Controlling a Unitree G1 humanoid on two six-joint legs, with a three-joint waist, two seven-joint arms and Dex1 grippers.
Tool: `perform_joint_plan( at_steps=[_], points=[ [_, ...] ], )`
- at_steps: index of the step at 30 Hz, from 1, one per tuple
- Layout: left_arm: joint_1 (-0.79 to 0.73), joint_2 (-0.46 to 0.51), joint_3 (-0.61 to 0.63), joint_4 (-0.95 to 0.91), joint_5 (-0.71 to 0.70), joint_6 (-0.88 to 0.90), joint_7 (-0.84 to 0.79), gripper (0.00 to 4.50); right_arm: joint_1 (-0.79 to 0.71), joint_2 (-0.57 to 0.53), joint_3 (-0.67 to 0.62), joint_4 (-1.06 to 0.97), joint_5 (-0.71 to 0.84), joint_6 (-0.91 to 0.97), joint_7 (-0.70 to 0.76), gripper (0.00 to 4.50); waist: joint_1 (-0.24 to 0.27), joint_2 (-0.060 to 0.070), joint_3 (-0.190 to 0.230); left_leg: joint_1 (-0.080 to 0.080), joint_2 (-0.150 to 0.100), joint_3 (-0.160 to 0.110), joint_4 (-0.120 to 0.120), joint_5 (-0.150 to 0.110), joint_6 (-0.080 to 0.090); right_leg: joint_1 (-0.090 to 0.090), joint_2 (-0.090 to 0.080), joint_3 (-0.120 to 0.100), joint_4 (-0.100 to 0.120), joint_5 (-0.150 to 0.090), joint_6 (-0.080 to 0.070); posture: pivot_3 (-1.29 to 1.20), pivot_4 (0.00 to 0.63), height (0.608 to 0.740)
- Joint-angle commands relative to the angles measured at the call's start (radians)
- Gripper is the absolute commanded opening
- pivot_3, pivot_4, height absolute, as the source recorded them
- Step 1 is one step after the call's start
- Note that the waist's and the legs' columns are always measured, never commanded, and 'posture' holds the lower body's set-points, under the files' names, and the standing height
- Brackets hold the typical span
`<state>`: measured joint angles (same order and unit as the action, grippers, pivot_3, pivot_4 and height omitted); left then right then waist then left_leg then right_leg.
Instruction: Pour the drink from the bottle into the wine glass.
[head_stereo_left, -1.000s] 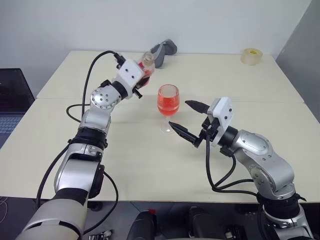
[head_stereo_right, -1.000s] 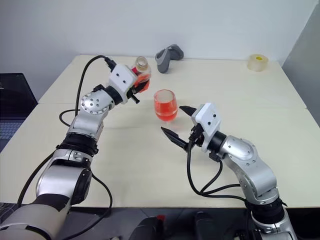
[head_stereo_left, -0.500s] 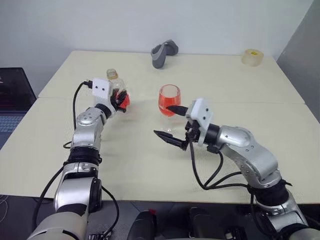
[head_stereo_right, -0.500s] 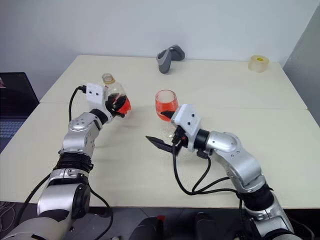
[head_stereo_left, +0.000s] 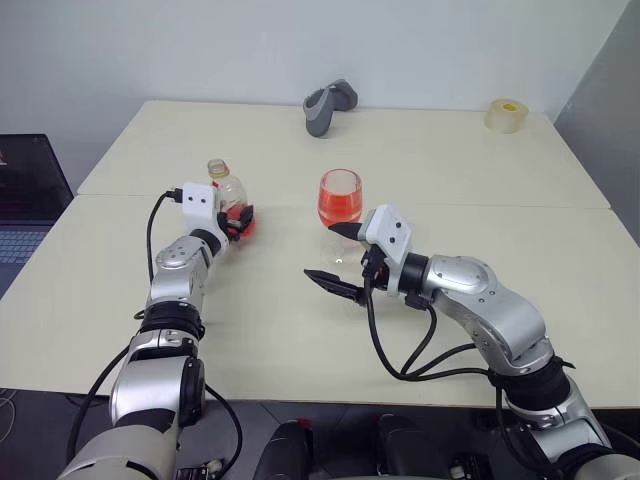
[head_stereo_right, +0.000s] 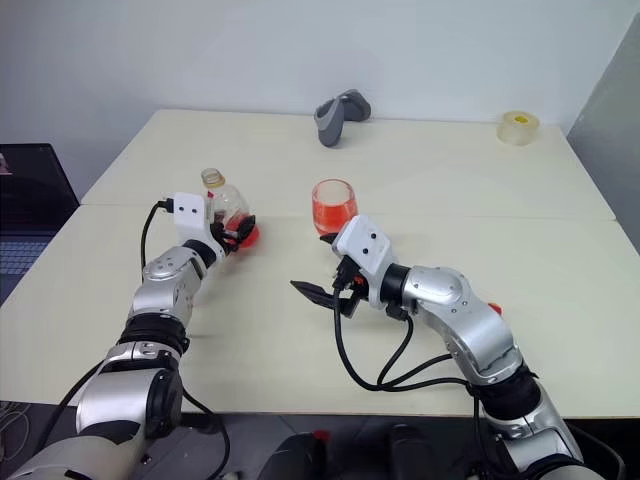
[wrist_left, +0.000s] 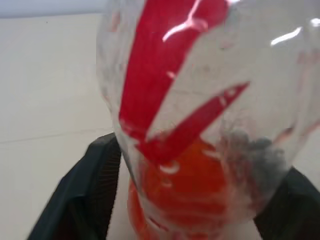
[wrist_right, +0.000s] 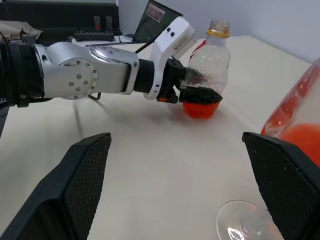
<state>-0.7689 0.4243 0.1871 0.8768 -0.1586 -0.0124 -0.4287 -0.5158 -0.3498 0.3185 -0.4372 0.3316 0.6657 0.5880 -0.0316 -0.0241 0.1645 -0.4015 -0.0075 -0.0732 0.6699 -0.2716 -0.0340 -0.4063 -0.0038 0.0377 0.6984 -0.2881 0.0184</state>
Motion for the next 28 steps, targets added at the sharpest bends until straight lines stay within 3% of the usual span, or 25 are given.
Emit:
perform_joint_plan(
  at_steps=[1,8,12,15,22,28],
  points=[
    [0.027,0.006,0.024,-0.067,-0.032,-0.015,-0.033,4.45,0.018,-0.008,-0.03,-0.07,0.013,0.005,-0.003,4.5,0.0,0.0,0.0,0.0,0.0,0.0,0.0,0.0,0.0,0.0,0.0,0.0,0.0,0.0,0.0,0.0,0.15,0.74],
    [0.239,0.017,0.064,-0.47,-0.08,0.108,0.007,4.45,0.127,-0.067,-0.176,-0.156,0.074,0.029,-0.004,4.5,0.001,0.0,0.0,0.0,0.001,0.0,-0.001,0.0,0.0,0.0,0.0,0.002,0.0,0.0,0.0,0.0,0.15,0.74],
    [0.397,-0.028,0.096,-0.749,-0.088,0.226,0.138,4.45,0.266,-0.057,-0.261,-0.143,0.056,-0.013,-0.065,4.5,0.003,-0.001,-0.001,0.001,0.001,0.0,-0.002,0.0,0.0,0.001,-0.001,0.002,-0.001,0.0,0.0,0.0,0.15,0.74],
    [0.507,-0.085,0.098,-0.885,-0.065,0.241,0.221,4.45,0.334,-0.031,-0.256,-0.064,-0.007,-0.126,-0.092,4.5,0.003,-0.001,-0.002,0.002,0.001,0.001,-0.002,0.0,0.0,0.002,-0.001,0.003,-0.001,0.0,0.0,0.0,0.15,0.74],
    [0.625,-0.139,0.076,-0.987,-0.047,0.221,0.259,4.45,0.321,0.142,-0.319,0.22,-0.114,-0.421,-0.261,4.5,0.003,-0.001,-0.002,0.003,0.001,0.002,-0.004,0.0,0.0,0.002,0.0,0.003,0.0,0.0,0.0,0.0,0.15,0.74],
    [0.677,-0.124,0.056,-1.015,-0.025,0.216,0.247,4.45,0.267,0.189,-0.329,0.383,-0.164,-0.558,-0.306,4.5,0.003,-0.001,-0.002,0.004,0.001,0.003,-0.005,0.0,0.0,0.002,0.0,0.004,-0.001,0.0,0.0,0.0,0.15,0.74]
  ],
)
